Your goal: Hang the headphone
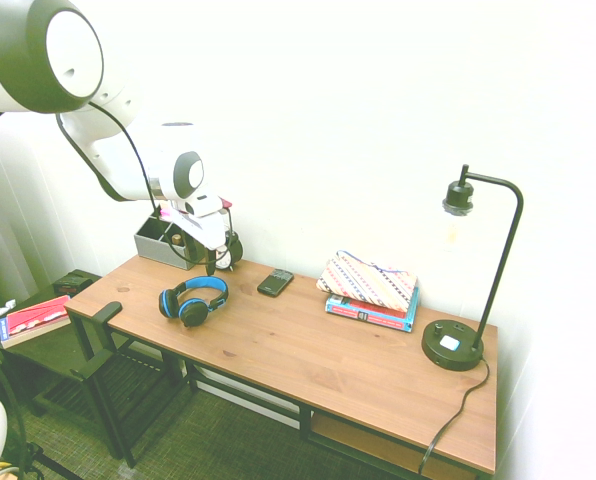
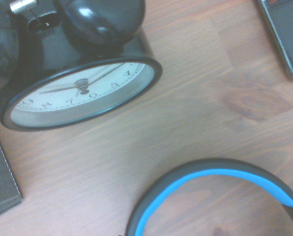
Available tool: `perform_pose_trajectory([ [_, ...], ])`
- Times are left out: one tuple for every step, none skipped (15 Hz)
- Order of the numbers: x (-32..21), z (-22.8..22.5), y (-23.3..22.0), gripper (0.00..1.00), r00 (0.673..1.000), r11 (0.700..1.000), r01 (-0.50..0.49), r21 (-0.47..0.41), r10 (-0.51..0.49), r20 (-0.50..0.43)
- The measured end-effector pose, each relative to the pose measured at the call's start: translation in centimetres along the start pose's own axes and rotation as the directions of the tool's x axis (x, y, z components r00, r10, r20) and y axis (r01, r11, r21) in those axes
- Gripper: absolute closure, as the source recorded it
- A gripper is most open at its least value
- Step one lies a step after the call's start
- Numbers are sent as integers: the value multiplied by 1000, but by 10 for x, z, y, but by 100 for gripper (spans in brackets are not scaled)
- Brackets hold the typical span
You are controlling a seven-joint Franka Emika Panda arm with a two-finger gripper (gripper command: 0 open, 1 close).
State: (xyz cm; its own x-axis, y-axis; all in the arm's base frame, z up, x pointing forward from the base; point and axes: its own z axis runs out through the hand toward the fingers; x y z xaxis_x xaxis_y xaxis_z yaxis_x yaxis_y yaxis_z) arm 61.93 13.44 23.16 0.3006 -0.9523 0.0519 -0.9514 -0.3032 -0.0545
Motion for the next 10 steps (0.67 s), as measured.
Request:
perform_pose_trajectory([
  [-2,7,-3,0,1000,1000,-1,9,1,5],
  [-6,13,-6,0,1000,1000,0,14,0,11],
  [-10,18,-8,100,1000,1000,6,16,-6,13],
  [-13,23,-9,100,1000,1000,9,16,-10,13],
  [-15,30,-10,100,1000,1000,10,11,-10,14],
  [-17,37,-11,100,1000,1000,5,7,-5,20],
  [-16,45,-13,100,1000,1000,-1,5,1,24],
  [-17,52,-16,100,1000,1000,-4,4,4,27],
  [-17,58,-18,100,1000,1000,-5,4,5,29],
  [-19,61,-21,100,999,1000,-5,6,5,32],
])
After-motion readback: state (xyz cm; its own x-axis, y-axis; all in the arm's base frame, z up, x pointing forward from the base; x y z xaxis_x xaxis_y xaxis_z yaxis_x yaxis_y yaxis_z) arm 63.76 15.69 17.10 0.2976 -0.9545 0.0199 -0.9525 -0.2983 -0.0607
